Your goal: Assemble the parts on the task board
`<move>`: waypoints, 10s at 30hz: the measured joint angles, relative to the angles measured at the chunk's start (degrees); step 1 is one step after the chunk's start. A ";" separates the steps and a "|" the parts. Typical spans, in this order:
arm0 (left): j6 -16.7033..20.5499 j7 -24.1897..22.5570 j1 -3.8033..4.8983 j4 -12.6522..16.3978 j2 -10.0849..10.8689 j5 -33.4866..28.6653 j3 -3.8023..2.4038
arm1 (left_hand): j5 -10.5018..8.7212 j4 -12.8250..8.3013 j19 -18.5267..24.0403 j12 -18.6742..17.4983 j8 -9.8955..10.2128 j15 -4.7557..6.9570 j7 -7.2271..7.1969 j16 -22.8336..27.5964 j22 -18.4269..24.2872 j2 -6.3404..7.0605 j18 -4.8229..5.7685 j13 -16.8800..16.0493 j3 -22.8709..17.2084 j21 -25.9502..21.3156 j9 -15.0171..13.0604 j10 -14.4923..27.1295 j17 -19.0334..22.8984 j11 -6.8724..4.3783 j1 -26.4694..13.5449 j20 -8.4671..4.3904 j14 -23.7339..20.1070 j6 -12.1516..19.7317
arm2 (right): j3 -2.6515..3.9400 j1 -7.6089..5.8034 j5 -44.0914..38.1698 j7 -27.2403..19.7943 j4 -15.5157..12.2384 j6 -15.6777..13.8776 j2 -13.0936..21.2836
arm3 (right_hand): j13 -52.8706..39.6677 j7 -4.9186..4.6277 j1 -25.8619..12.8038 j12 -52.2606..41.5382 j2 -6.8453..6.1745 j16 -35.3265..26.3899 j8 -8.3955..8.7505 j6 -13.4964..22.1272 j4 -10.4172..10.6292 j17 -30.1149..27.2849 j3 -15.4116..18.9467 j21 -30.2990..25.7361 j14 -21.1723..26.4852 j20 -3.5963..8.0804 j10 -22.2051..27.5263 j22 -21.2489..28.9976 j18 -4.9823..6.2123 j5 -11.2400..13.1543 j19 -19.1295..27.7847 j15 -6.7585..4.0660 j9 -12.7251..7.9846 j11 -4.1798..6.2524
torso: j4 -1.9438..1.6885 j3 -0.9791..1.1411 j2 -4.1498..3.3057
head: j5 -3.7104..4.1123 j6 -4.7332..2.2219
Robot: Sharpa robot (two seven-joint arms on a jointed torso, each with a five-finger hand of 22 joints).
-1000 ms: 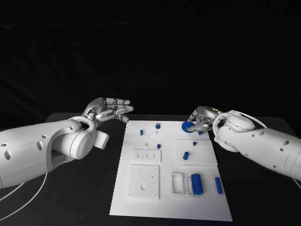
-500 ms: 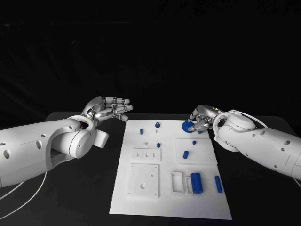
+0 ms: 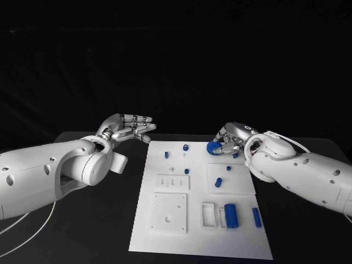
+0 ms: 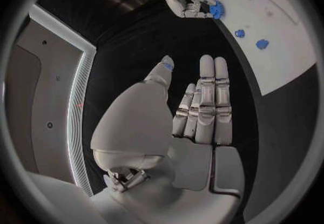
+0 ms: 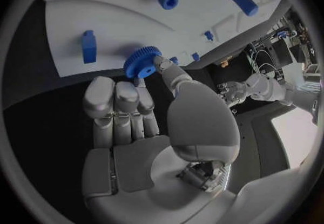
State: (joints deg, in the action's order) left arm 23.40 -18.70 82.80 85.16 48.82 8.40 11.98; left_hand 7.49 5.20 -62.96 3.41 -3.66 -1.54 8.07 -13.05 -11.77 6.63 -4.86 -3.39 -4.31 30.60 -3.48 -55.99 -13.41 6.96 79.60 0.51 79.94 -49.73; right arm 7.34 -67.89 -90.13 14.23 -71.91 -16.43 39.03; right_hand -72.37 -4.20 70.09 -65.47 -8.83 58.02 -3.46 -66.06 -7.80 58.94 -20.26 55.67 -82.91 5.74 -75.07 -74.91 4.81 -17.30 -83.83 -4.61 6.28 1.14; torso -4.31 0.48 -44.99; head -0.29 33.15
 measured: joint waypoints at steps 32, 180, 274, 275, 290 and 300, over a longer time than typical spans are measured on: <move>-0.14 -0.12 -0.04 -1.36 -1.55 -0.17 0.17 | 0.00 0.61 0.00 0.00 0.00 0.00 0.00 0.00 0.17 0.37 0.00 0.00 -0.03 0.00 0.00 0.00 0.01 0.00 0.38 0.00 0.00 0.00 | -0.56 0.63 -6.57 0.92 -0.96 -3.37 -9.23 | -0.06 -0.01 0.51 0.02 -0.24 0.00 -0.02 -0.13 0.04 0.04 -0.40 0.24 0.00 0.20 0.01 0.00 0.00 -2.29 -0.20 0.01 -0.54 -0.01 | -0.09 0.09 -0.08 | -0.94 -0.14; -2.60 -0.15 -0.75 -5.76 -1.33 -1.79 0.27 | -0.89 -4.91 0.21 0.00 0.00 -0.02 0.00 -0.28 -0.36 -3.03 0.01 0.00 2.37 0.46 -0.16 -11.16 -0.25 -1.53 -0.75 -0.21 -0.41 -3.70 | 3.35 1.74 16.68 -17.44 4.08 1.28 8.54 | 1.85 -1.83 1.54 1.18 1.75 -1.11 -0.33 5.76 -3.16 0.35 11.16 -0.23 0.14 -0.22 1.26 0.00 -0.01 -6.81 -0.20 0.15 -2.34 -1.25 | 1.90 1.30 0.94 | -0.99 -0.87; -4.50 -0.47 -1.11 -6.99 -1.95 -0.87 0.26 | -0.89 -5.65 0.83 0.00 0.00 0.49 -0.10 -5.32 -2.58 -2.50 0.01 0.00 2.19 3.68 -0.12 -4.61 -1.64 -0.72 -0.22 -0.41 -0.73 -3.59 | 3.40 6.43 19.88 -22.85 13.06 3.37 2.29 | 0.73 -0.60 1.78 0.28 6.03 -0.66 -0.30 -0.14 -4.91 1.73 1.93 0.00 0.01 -0.20 0.75 0.01 0.45 10.87 -0.20 0.00 -2.28 -0.51 | 1.76 1.12 1.11 | -1.08 1.53; -4.51 -0.47 -1.12 -6.99 -1.95 -0.87 0.26 | -1.05 -5.65 0.83 0.00 0.00 0.49 -0.10 -5.32 -2.61 -2.50 0.01 0.00 2.19 3.68 -0.12 -4.61 -1.64 -0.72 -0.22 -0.41 -0.73 -3.59 | 3.40 6.43 19.86 -22.77 13.06 3.26 2.30 | 0.82 -0.85 1.82 0.53 5.98 -0.66 -0.30 0.17 -4.69 1.76 2.65 0.00 0.01 -0.21 0.75 0.00 0.45 10.66 -0.20 -0.01 -2.28 -0.51 | 1.76 1.12 1.11 | -1.05 1.53; -4.56 -0.44 -1.12 -7.06 -1.98 -0.86 0.26 | -1.17 -5.65 0.82 0.00 0.00 0.49 -0.10 -5.32 -2.66 -2.50 0.01 0.00 2.19 3.68 -0.11 -4.61 -1.64 -0.72 -0.22 -0.41 -0.73 -3.59 | 3.41 6.44 19.59 -22.05 13.17 1.29 2.06 | 1.83 -1.54 2.69 1.62 4.50 -0.90 -0.30 3.66 -1.92 1.79 7.76 0.00 -0.20 -0.21 1.68 0.01 0.44 11.60 -0.20 0.21 -2.27 -1.04 | 1.79 1.19 1.10 | -1.14 1.53; -4.62 -0.41 -1.12 -7.12 -2.09 -0.85 0.26 | -1.52 -5.65 0.82 0.00 0.00 0.49 -0.10 -5.32 -2.66 -2.50 0.01 0.00 2.19 3.68 -0.11 -4.61 -1.59 -0.72 -0.22 -0.41 -0.73 -3.59 | 3.41 6.44 19.49 -21.87 13.40 0.69 1.55 | 2.02 -1.64 2.68 1.62 4.51 -0.90 -0.30 4.16 -1.53 1.78 8.16 0.00 -0.20 -0.21 1.68 0.01 0.43 11.99 -0.20 0.21 -2.27 -1.04 | 1.79 1.18 1.10 | -1.08 1.46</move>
State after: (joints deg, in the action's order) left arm 18.78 -19.12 81.68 78.04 46.73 7.55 12.23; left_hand 5.97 -0.45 -62.14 3.41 -3.66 -1.05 7.97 -18.37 -14.43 4.14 -4.85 -3.39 -2.12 34.28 -3.59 -60.59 -14.99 6.24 79.38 0.10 79.21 -53.32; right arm 10.75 -61.44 -70.63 -7.64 -58.51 -15.75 40.58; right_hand -70.36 -5.84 72.77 -63.85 -4.31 57.12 -3.77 -61.90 -9.33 60.72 -12.11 55.67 -83.11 5.53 -73.40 -74.91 5.24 -5.32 -84.03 -4.40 4.00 0.10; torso -2.52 1.66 -43.90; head -1.37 34.61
